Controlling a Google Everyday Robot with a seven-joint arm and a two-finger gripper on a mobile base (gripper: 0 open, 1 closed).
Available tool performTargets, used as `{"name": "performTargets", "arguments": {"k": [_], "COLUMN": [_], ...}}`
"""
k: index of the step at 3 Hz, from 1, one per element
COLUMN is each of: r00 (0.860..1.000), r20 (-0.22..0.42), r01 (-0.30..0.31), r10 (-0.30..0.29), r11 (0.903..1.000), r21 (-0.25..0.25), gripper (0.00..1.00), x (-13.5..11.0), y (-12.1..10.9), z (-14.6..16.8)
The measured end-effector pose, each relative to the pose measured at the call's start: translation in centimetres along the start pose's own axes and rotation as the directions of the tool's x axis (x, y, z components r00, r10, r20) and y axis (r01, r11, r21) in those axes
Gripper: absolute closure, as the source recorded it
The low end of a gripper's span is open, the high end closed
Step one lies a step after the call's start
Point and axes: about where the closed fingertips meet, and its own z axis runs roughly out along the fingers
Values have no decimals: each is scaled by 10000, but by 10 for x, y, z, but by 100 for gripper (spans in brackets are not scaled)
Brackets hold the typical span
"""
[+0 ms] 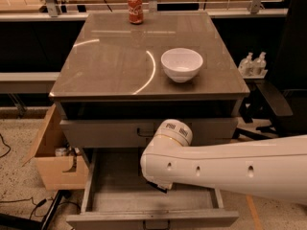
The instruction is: Pick rxbar blueberry from middle drawer and place on counter
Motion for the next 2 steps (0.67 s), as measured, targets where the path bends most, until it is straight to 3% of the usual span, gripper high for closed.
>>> {"name": "performTargets", "arguments": {"k": [1, 2], "r00": [9972, 9895], "r20": [-662, -1388], "r01": [-406, -561], "r10": [358, 415], "r11": [9965, 9931], "r21": [-724, -1027], "gripper": [100, 100], "x": [-5, 4], "y": [7, -2], "z": [-50, -97]}}
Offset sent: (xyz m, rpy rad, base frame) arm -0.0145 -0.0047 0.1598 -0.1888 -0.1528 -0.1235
